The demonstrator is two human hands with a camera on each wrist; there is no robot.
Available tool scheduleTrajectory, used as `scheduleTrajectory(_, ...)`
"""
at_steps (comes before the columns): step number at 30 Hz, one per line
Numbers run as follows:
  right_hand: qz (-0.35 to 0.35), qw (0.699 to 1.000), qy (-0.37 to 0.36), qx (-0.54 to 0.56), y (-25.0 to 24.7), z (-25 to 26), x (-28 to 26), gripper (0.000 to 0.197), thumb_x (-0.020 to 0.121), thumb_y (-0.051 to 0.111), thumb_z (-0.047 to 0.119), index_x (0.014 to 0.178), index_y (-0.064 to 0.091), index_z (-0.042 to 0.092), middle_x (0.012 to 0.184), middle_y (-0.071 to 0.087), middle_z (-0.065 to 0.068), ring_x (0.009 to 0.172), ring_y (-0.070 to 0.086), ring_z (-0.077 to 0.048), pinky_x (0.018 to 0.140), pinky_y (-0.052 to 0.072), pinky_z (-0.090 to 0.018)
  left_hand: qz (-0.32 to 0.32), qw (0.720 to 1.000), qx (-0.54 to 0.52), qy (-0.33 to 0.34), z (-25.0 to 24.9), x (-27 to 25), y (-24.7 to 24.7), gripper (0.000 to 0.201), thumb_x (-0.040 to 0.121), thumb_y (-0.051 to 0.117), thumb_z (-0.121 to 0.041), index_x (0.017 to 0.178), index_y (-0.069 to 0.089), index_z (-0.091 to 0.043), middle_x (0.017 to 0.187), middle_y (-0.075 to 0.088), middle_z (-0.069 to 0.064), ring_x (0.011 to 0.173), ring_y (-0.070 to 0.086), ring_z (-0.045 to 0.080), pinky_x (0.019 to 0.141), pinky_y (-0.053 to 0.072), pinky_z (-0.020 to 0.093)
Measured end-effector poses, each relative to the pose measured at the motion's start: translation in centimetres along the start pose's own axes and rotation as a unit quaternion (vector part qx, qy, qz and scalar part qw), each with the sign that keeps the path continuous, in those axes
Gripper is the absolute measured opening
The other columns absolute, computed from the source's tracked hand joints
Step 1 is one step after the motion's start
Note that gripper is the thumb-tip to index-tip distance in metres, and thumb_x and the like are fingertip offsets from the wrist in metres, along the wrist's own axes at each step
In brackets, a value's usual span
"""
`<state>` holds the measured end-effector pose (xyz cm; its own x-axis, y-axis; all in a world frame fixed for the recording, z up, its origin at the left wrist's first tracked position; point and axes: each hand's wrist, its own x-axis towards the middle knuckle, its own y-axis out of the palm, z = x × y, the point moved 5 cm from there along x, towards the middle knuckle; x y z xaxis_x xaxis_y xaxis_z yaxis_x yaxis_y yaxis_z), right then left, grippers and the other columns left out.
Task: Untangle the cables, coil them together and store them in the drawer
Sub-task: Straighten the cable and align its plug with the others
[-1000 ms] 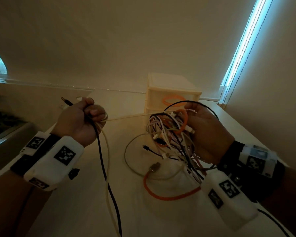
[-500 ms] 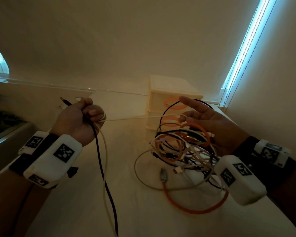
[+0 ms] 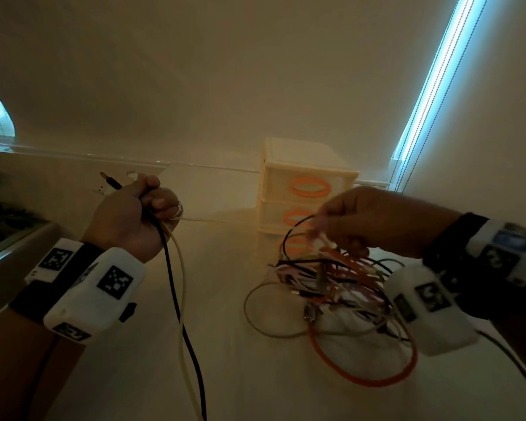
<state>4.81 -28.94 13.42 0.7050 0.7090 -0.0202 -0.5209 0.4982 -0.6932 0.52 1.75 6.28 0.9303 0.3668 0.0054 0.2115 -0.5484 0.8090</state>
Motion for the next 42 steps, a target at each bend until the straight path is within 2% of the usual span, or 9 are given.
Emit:
scheduleTrajectory(5,-0.039,0.943,0.034,-0.329,0.9,-0.4,0.8,0.030,0.101,0.052,0.037,0.076,0.066,0.027,0.078,0.064,0.007,0.073,0.061,-0.007,0.067,0.050,-0.026,0.094,0.995,0.005,-0.028,0.4,-1.8,2.5,0.034,0.102,0.039,-0.014,0.070,0.052,-0.016,0.056,0.028,-0.008,0.048,0.033,0.006,0.044,0.027,0.017)
scheduleTrajectory(11,-0.316,0.937,0.095,0.118,-0.7,-2.1,2.1,0.030,0.103,0.050,0.025,0.084,0.066,0.008,0.064,0.050,0.000,0.048,0.037,-0.012,0.042,0.026,-0.025,0.332,0.918,0.113,-0.186,4.4,-5.7,5.2,0.034,0.105,0.040,-0.032,0.079,0.056,-0.015,0.058,0.048,-0.004,0.049,0.044,0.010,0.048,0.029,0.024)
scheduleTrajectory(15,-0.290,0.908,0.047,0.300,0.6,-0.7,2.6,0.029,0.105,0.051,0.024,0.084,0.063,0.008,0.056,0.044,0.003,0.042,0.031,-0.008,0.042,0.022,-0.023,0.377,0.861,0.251,-0.233,7.4,-7.5,5.1,0.033,0.102,0.043,-0.032,0.075,0.049,-0.014,0.086,0.070,0.022,0.067,0.065,0.028,0.064,0.048,0.031)
scheduleTrajectory(20,-0.196,0.920,-0.108,0.323,2.5,3.1,1.1,0.023,0.098,0.056,0.024,0.090,0.070,0.007,0.061,0.055,-0.004,0.044,0.034,-0.013,0.040,0.031,-0.020,0.329,0.895,0.201,-0.224,6.9,-6.6,5.0,0.035,0.103,0.045,-0.030,0.076,0.049,-0.009,0.124,0.051,0.038,0.126,0.055,0.049,0.111,0.044,0.051)
scheduleTrajectory(24,-0.066,0.978,-0.148,0.132,5.7,4.9,0.2,0.016,0.093,0.065,0.027,0.084,0.078,0.025,0.071,0.073,0.000,0.066,0.071,-0.020,0.065,0.060,-0.031,0.248,0.940,0.164,-0.168,6.3,-6.0,5.2,0.039,0.107,0.036,-0.032,0.076,0.045,-0.009,0.092,0.057,0.019,0.088,0.066,0.031,0.079,0.059,0.038)
scheduleTrajectory(27,0.024,0.991,-0.134,-0.015,7.6,4.1,0.1,0.015,0.096,0.065,0.027,0.097,0.080,0.022,0.076,0.075,0.011,0.066,0.070,-0.008,0.066,0.057,-0.020,0.184,0.964,0.137,-0.138,5.3,-5.0,4.8,0.042,0.107,0.036,-0.035,0.074,0.048,-0.011,0.114,0.070,0.023,0.091,0.071,0.031,0.086,0.061,0.039)
scheduleTrajectory(31,-0.054,0.994,-0.088,-0.016,6.9,2.3,0.9,0.015,0.096,0.065,0.029,0.096,0.077,0.021,0.071,0.074,0.000,0.057,0.064,-0.007,0.059,0.055,-0.020,0.105,0.990,-0.004,-0.096,3.9,-3.7,3.7,0.047,0.105,0.044,-0.034,0.064,0.057,-0.012,0.088,0.072,0.007,0.080,0.073,0.023,0.079,0.061,0.031)
scheduleTrajectory(38,-0.099,0.986,-0.128,0.042,7.0,0.4,-0.2,0.011,0.094,0.067,0.024,0.102,0.075,0.026,0.085,0.075,0.002,0.077,0.072,-0.015,0.077,0.061,-0.035,0.246,0.957,-0.072,-0.136,3.1,-4.1,4.7,0.046,0.111,0.030,-0.032,0.077,0.055,-0.015,0.058,0.043,-0.006,0.055,0.049,0.007,0.052,0.040,0.017)
scheduleTrajectory(42,-0.222,0.964,-0.142,-0.014,5.8,-0.8,-1.2,0.010,0.091,0.071,0.022,0.097,0.076,0.028,0.085,0.074,0.015,0.081,0.070,-0.005,0.077,0.055,-0.022,0.233,0.965,-0.030,-0.117,3.1,-4.1,4.6,0.042,0.109,0.034,-0.033,0.076,0.054,-0.018,0.055,0.037,-0.009,0.048,0.040,0.005,0.046,0.029,0.016)
